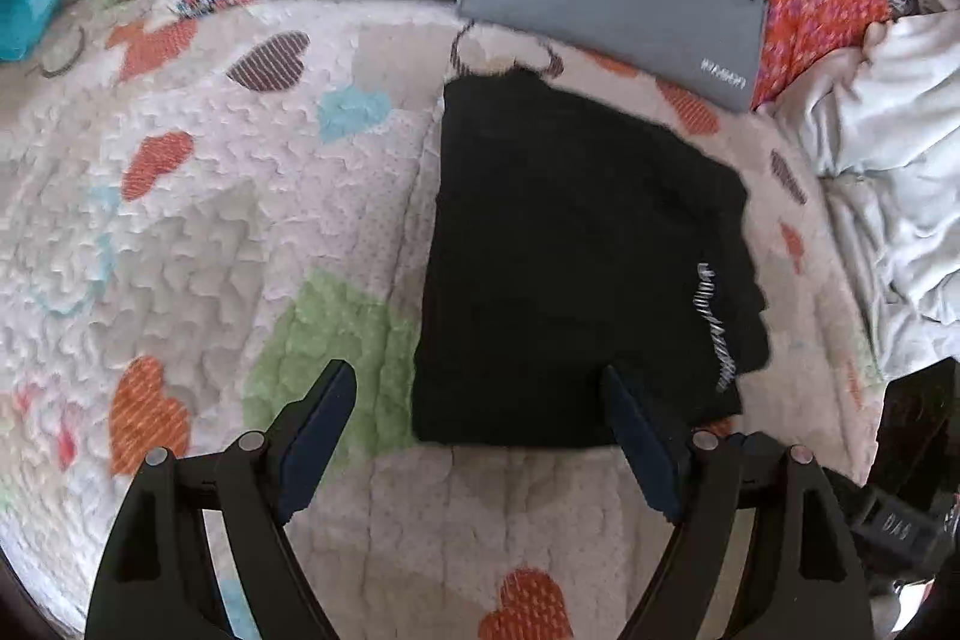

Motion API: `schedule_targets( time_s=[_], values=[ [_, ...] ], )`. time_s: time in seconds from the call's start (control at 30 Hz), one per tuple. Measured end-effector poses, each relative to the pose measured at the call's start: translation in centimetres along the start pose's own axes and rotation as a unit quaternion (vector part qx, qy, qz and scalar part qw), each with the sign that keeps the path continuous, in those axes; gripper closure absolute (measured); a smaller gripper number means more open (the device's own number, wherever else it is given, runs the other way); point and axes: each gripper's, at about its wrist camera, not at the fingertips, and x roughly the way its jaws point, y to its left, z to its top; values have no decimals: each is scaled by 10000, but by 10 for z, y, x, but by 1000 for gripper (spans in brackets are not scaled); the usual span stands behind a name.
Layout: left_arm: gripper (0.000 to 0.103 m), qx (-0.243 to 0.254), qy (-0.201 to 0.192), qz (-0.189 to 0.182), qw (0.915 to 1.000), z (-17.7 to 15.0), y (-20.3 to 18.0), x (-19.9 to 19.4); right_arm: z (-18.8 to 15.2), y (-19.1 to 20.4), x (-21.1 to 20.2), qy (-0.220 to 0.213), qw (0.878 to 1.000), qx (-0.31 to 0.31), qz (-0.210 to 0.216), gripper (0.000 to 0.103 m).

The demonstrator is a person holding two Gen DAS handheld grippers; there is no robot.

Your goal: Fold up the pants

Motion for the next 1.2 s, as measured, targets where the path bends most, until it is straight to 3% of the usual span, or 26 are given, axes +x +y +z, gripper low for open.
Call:
schedule_targets(
  time_s=[0.1,0.27,0.43,0.5,0.6,1.2],
  values=[
    [20,214,-346,84,9991,-17,-10,-35,-17,5,-19,-197,9992,-147,-304,43],
    [20,426,-870,208,9951,-53,-19,-86,-52,13,-43,-461,9921,-548,-1027,42],
    [20,460,-692,138,9965,-77,-27,-95,-85,36,-50,-664,9657,-1280,-2158,39],
    [20,483,-625,129,9968,-87,-31,-96,-93,43,-51,-742,9571,-1454,-2393,36],
    [20,541,-547,57,9970,-98,-35,-97,-104,47,-51,-759,9493,-1685,-2543,36],
    [20,256,-67,-29,9996,-116,-20,-79,-108,44,-51,-795,9386,-1648,-2925,33]
  ],
)
